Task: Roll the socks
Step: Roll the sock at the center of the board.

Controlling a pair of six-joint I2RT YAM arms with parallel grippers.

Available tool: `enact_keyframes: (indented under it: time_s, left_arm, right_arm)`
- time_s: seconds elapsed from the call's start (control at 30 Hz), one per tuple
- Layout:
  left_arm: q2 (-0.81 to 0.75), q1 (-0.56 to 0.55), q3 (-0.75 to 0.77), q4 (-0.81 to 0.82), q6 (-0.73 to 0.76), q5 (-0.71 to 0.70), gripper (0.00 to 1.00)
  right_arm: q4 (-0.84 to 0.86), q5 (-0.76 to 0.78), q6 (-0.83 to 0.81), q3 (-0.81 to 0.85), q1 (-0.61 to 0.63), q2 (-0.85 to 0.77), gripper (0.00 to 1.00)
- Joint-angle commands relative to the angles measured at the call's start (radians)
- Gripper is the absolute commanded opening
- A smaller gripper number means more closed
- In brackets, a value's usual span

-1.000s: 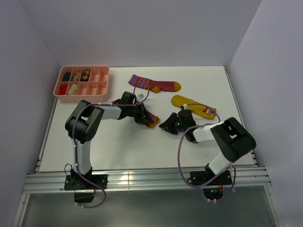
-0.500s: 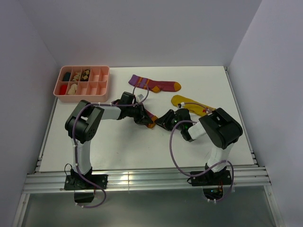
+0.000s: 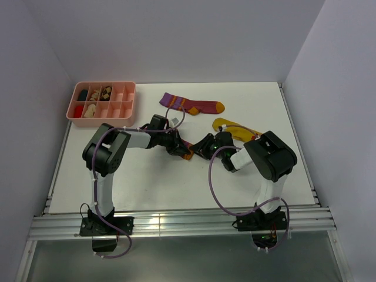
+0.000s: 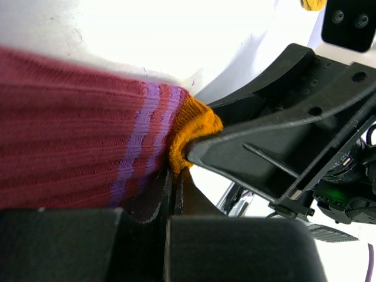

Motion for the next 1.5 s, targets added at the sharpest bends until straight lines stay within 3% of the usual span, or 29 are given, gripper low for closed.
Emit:
enact_keyframes:
  time_s: [0.0,0.1,0.13,0.17,0.4,0.5,0.7,0.97,1.47]
  left_arm:
    - [0.021,-0.002,0.021,0.007,0.011,0.033,0.01]
    - [0.023,-0.004,0.03,-0.005,0.025,0.032,0.01]
    - [0.018,-0.004,0.032,-0.011,0.043,0.024,0.01]
    - [0.009,-0.004,0.033,-0.037,0.059,-0.005,0.02]
    - [-0.16,-0.019,0.043,-0.177,0.241,-0.251,0.52]
    - [-0.235,-0.034,0.0,-0.156,0.286,-0.344,0.6]
    - [-0.315,-0.128,-0.03,-0.127,0.367,-0.511,0.63]
    - [-0.306,-0.235,-0.068,-0.03,0.459,-0.697,0.62]
    - [-0.206,-0.318,-0.031,-0.013,0.508,-0.743,0.51]
  right_arm:
    - [-0.176,0.083,-0.027,0.011,0.0,0.062,0.35]
    - [-0.233,0.089,-0.036,0.038,-0.002,0.07,0.19]
    - [-0.259,0.093,-0.047,0.047,-0.002,0.067,0.06]
    - [-0.288,0.101,-0.056,0.068,-0.002,0.05,0.0]
    - [-0.668,0.201,-0.144,0.197,0.007,-0.053,0.0]
    - [-0.779,0.231,-0.158,0.255,0.01,-0.076,0.0]
    - [-0.925,0.242,-0.17,0.364,0.023,-0.062,0.0]
    - [-0.999,0.224,-0.158,0.42,0.035,-0.025,0.0]
    - [-1.039,0.213,-0.155,0.446,0.044,0.002,0.0]
